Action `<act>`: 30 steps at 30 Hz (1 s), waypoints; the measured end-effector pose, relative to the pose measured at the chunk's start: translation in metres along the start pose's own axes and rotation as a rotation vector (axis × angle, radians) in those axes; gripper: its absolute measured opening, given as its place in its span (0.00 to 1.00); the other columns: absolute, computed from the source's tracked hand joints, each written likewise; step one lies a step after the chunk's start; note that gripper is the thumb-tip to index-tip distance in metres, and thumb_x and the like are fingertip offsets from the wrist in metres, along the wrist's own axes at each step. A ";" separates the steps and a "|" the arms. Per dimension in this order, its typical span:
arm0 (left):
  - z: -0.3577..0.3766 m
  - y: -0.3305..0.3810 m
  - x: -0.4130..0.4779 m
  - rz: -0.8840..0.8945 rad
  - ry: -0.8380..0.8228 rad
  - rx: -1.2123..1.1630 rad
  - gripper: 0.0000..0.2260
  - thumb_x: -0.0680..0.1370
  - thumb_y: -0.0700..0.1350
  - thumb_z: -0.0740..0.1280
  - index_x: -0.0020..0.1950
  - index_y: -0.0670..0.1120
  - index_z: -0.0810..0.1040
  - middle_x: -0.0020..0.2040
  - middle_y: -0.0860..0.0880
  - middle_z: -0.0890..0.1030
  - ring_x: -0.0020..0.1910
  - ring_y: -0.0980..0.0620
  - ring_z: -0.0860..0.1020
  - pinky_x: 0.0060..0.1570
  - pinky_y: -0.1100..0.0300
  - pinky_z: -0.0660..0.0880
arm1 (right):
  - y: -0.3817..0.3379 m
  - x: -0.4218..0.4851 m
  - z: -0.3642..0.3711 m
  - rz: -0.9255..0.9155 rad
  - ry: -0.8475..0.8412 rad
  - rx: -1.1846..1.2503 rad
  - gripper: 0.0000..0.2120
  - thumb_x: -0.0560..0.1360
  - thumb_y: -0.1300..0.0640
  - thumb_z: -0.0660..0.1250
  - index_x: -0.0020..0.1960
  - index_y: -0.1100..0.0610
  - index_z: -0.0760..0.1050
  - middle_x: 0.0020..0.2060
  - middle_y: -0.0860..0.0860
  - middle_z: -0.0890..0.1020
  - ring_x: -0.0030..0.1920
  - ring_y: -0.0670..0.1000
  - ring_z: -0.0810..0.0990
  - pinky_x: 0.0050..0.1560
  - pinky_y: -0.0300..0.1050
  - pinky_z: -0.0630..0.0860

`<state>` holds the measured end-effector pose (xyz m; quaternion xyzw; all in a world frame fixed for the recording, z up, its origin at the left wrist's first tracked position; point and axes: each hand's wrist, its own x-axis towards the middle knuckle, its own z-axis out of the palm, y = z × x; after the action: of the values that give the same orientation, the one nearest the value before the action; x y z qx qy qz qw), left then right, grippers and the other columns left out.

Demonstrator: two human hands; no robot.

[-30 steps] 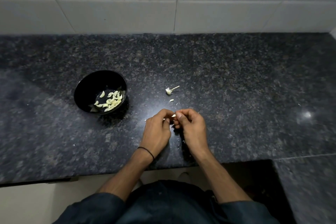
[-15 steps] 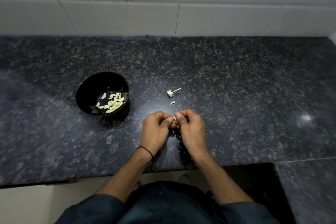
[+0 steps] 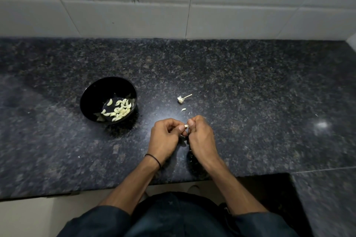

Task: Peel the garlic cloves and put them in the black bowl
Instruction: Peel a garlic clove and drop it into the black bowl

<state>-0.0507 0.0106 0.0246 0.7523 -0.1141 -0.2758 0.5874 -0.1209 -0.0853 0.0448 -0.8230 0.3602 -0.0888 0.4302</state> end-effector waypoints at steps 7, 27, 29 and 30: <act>-0.003 -0.003 0.003 -0.071 -0.009 -0.048 0.09 0.78 0.37 0.69 0.39 0.44 0.84 0.35 0.43 0.85 0.37 0.38 0.84 0.44 0.38 0.82 | 0.006 0.004 0.002 0.115 -0.060 0.273 0.10 0.83 0.57 0.61 0.44 0.55 0.74 0.36 0.52 0.84 0.35 0.46 0.79 0.36 0.44 0.76; -0.011 0.010 0.007 -0.038 0.040 0.089 0.07 0.78 0.40 0.70 0.41 0.47 0.83 0.35 0.48 0.85 0.34 0.46 0.85 0.42 0.43 0.83 | 0.004 0.002 -0.017 -0.239 -0.004 -0.052 0.07 0.80 0.59 0.67 0.51 0.57 0.83 0.42 0.48 0.85 0.43 0.45 0.81 0.45 0.40 0.76; -0.010 0.012 0.006 -0.020 0.046 0.120 0.06 0.78 0.40 0.71 0.41 0.46 0.84 0.35 0.50 0.85 0.34 0.49 0.85 0.41 0.45 0.83 | 0.003 0.001 -0.014 -0.219 0.012 -0.082 0.07 0.80 0.58 0.66 0.51 0.58 0.83 0.43 0.49 0.85 0.43 0.47 0.81 0.47 0.44 0.77; -0.009 0.013 0.006 -0.011 0.051 0.136 0.06 0.78 0.40 0.71 0.41 0.47 0.84 0.34 0.50 0.85 0.34 0.50 0.85 0.41 0.46 0.84 | 0.003 0.001 -0.013 -0.209 0.020 -0.092 0.08 0.80 0.58 0.66 0.52 0.58 0.83 0.43 0.50 0.85 0.44 0.48 0.81 0.47 0.46 0.77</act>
<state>-0.0391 0.0114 0.0368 0.7979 -0.1137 -0.2513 0.5360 -0.1277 -0.0955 0.0509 -0.8741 0.2801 -0.1246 0.3768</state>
